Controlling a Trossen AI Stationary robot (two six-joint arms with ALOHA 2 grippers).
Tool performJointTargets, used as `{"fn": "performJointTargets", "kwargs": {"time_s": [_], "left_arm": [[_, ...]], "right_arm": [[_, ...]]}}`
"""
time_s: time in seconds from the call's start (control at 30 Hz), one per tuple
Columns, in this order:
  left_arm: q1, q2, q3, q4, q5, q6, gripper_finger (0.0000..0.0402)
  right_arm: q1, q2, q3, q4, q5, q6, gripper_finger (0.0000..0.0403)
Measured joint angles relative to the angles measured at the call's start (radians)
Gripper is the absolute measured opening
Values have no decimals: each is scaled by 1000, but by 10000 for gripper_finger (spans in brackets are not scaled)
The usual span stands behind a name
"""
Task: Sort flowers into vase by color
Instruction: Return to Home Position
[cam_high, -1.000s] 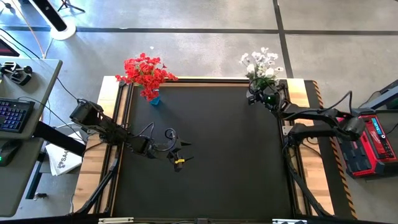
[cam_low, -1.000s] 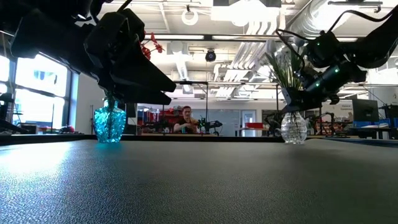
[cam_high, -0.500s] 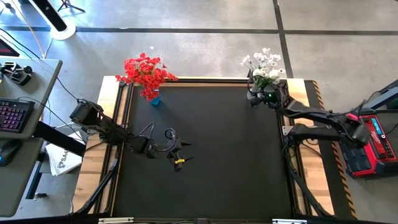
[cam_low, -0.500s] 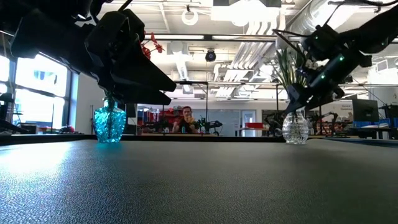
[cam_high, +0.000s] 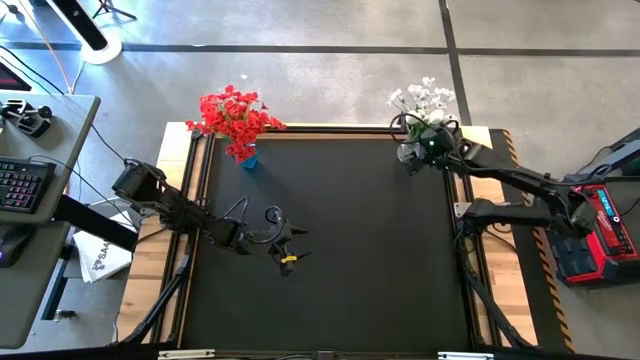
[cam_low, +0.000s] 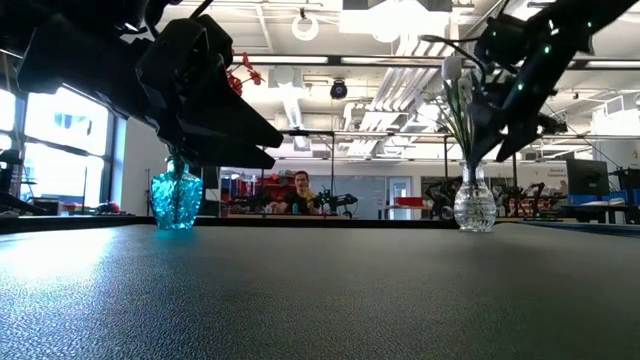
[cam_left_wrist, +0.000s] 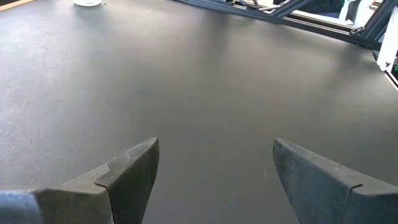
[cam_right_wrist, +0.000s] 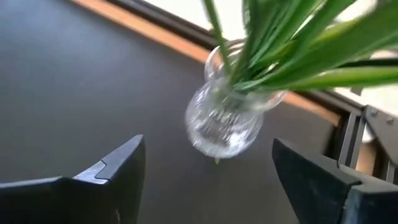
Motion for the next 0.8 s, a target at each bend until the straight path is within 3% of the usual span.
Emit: {"fn": "performJointTargets", "kwargs": {"time_s": [0.27, 0.5, 0.63, 0.8], "left_arm": [[-1, 0, 0, -2, 0, -1, 300], [-1, 0, 0, -22, 0, -33, 300], [-1, 0, 0, -30, 0, -36, 300], [-2, 0, 0, -33, -1, -47, 300]], "right_arm": [[124, -1, 119, -319, -17, 162, 270], [314, -38, 124, -445, -34, 228, 247], [483, -105, 117, -420, -70, 248, 241], [723, -272, -50, -142, -104, 249, 232]]}}
